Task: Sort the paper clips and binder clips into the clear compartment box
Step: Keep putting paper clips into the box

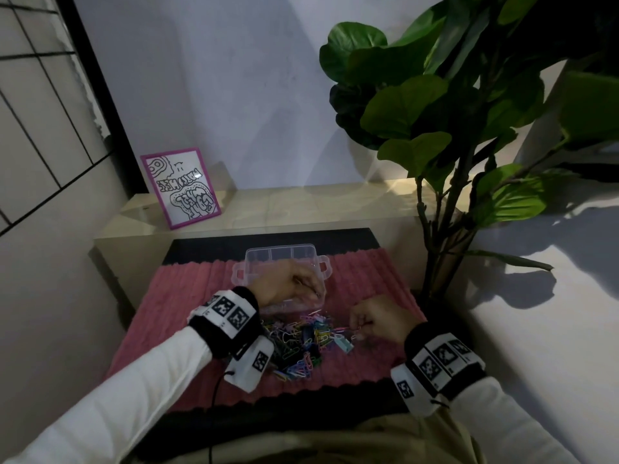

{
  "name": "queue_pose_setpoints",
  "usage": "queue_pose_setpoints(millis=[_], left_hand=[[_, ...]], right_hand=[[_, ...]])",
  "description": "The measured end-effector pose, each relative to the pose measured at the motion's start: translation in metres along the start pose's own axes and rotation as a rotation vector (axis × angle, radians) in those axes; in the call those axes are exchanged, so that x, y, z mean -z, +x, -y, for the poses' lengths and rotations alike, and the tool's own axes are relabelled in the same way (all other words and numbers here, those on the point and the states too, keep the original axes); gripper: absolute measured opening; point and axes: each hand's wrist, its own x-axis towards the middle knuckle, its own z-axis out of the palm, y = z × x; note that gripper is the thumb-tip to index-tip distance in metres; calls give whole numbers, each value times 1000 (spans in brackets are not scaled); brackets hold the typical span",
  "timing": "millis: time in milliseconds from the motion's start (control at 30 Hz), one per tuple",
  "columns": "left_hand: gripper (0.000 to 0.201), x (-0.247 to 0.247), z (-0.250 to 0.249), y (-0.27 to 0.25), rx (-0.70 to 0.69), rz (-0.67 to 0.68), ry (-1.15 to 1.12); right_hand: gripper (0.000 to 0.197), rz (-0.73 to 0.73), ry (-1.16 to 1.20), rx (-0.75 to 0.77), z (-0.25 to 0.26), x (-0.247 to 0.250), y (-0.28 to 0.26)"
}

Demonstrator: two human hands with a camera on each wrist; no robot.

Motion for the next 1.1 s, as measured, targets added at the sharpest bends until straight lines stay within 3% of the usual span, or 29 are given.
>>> queue_pose_setpoints(millis=[133, 267, 467, 700, 867, 967, 1100], left_hand=[[16, 13, 2, -2, 31, -24, -149], [13, 14, 5, -4, 62, -54, -223], [13, 12, 11, -6, 62, -35, -221], [13, 6, 13, -5, 62, -13, -226], [16, 21, 16, -2, 78, -111, -157], [18, 37, 21, 4, 116, -206, -16], [21, 46, 35, 7, 193, -145, 206]], right_hand=[[25, 39, -11, 5, -3, -2, -4], [16, -53, 19, 40, -4, 0, -7], [10, -152, 298, -64, -7, 16, -10], [18, -283, 457, -35, -7, 29, -19], [12, -426, 583, -94, -16, 23, -18], [14, -415, 663, -125, -16, 21, -17], [10, -368, 683, -93, -3, 25, -8]])
